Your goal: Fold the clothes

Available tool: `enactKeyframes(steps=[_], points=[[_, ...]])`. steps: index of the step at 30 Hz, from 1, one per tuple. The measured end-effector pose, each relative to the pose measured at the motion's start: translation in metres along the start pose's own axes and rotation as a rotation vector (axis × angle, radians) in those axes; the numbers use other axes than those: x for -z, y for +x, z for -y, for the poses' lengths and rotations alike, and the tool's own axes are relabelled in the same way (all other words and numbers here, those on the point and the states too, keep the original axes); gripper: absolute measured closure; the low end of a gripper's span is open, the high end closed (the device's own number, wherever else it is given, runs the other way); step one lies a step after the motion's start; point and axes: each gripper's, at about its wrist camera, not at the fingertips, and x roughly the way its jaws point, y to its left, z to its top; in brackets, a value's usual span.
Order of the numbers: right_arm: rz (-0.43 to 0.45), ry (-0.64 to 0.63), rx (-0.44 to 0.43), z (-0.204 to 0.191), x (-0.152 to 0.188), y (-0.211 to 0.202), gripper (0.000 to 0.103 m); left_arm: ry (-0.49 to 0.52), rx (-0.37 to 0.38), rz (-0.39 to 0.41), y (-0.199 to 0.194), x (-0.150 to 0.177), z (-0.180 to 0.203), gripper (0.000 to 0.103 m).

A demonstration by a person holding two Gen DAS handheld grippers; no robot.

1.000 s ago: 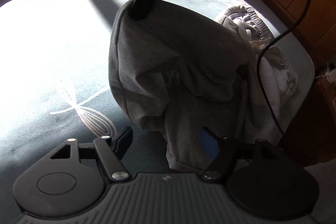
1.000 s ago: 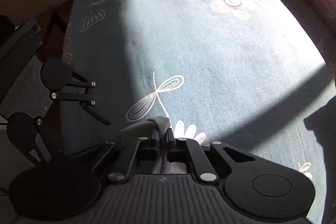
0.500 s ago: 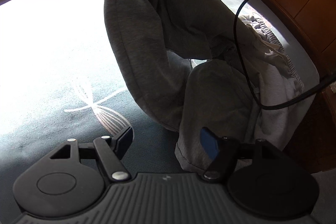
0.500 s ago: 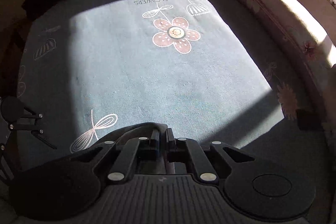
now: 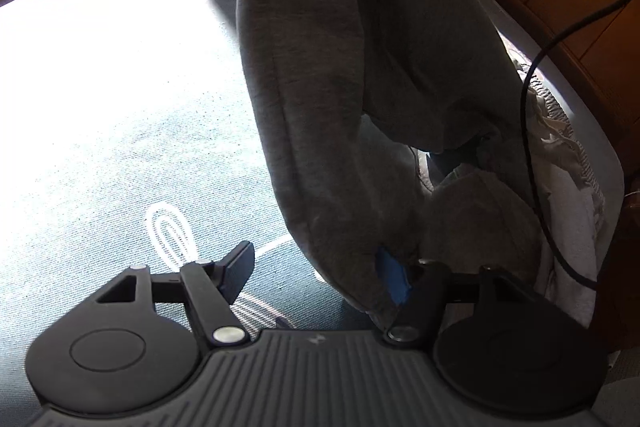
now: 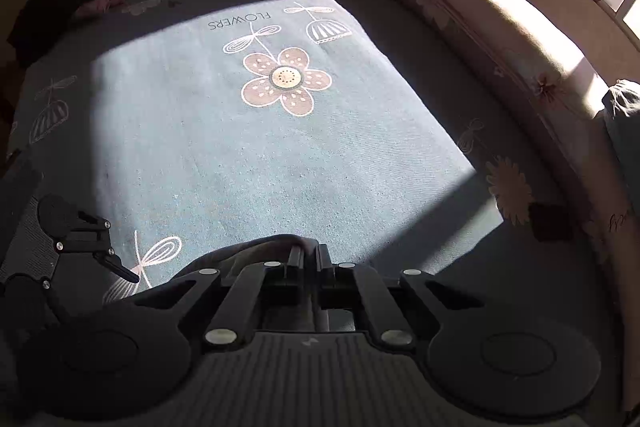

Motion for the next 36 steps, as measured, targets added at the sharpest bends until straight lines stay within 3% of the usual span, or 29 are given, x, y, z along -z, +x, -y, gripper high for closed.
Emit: enactKeyframes(steps=[4, 6, 11, 19, 36], points=[[0.003, 0.015, 0.001, 0.003, 0.004, -0.002, 0.097, -0.072, 0.094, 0.003, 0.015, -0.001, -0.005, 0.046], [0.004, 0.022, 0.001, 0.004, 0.007, -0.004, 0.097, -0.087, 0.11, -0.032, 0.024, -0.001, -0.005, 0.063], [0.008, 0.041, 0.002, 0.008, 0.012, -0.006, 0.097, -0.06, 0.113, -0.07, 0.027, 0.006, 0.0, 0.095], [0.009, 0.061, 0.005, 0.011, 0.019, -0.006, 0.097, -0.09, -0.02, 0.022, -0.012, -0.003, -0.015, 0.099], [-0.003, 0.101, 0.033, 0.019, 0.012, 0.022, 0.097, -0.214, -0.41, 0.186, -0.09, -0.041, -0.113, 0.099]])
